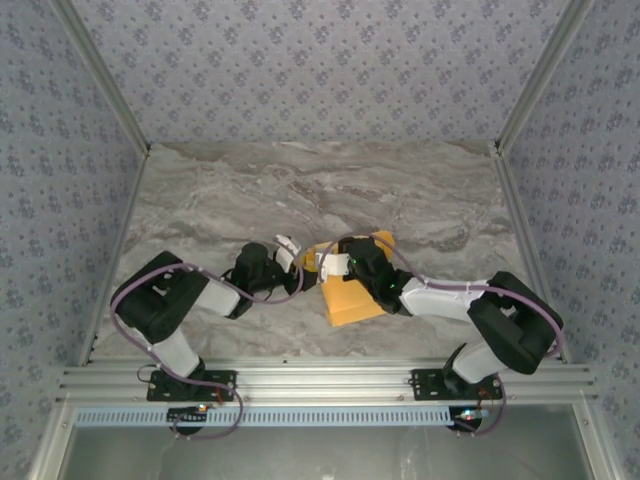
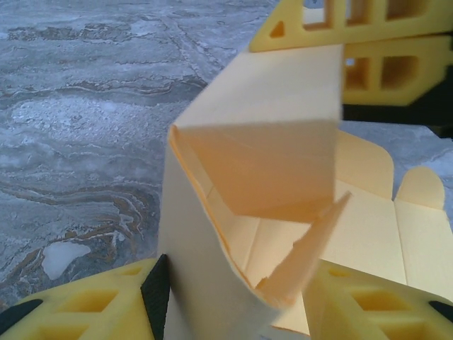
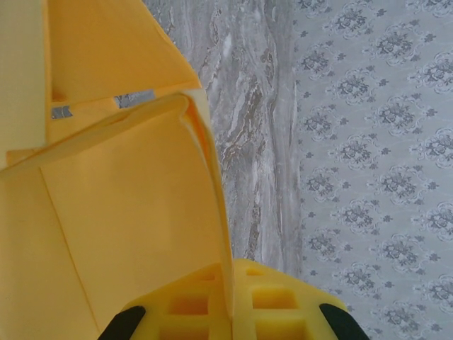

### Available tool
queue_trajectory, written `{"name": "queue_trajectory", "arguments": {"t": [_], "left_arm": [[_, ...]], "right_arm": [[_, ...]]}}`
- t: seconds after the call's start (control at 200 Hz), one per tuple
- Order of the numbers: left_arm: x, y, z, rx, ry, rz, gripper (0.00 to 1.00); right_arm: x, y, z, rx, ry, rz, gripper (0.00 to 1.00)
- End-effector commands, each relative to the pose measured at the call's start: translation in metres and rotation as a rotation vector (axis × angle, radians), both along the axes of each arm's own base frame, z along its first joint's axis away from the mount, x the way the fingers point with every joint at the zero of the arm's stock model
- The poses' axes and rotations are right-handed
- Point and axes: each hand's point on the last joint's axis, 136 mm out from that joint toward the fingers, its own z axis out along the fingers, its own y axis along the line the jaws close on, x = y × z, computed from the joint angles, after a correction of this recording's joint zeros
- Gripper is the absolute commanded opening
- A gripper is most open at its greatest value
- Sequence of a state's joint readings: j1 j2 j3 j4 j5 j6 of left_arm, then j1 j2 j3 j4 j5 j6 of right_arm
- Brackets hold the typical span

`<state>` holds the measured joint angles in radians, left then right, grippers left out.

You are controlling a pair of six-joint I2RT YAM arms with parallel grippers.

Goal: Fold the paper box

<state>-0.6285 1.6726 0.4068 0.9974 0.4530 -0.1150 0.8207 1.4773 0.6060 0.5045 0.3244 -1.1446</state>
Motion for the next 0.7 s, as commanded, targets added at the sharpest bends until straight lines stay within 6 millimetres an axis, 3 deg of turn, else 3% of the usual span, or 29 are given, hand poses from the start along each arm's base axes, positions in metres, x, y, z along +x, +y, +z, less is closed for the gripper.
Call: {"name": "queue_trajectory", "arguments": {"t": [0.0,0.255,0.405,0.695], "left_arm": [[-0.013,-0.003,0.010,-0.017,-0.040,-0.066,0.53],[-0.017,-0.004,0.007,-0.018,-0.037,-0.085,0.52],[-0.007,-0.003,0.010,-0.015,-0.056,-0.043,0.50],[0.001,-0.019,0.015,-0.063,-0.047,-0.055,0.36]], "right_arm": [[-0.006,-0.001,-0.009,0.019,0.041,0.023,0.03],[-0.002,0.002,-0.004,0.015,0.005,0.021,0.07],[-0.009,0.009,-0.004,0.019,0.006,0.040,0.07],[-0.016,0.019,0.003,0.062,0.005,0.032,0.08]]}}
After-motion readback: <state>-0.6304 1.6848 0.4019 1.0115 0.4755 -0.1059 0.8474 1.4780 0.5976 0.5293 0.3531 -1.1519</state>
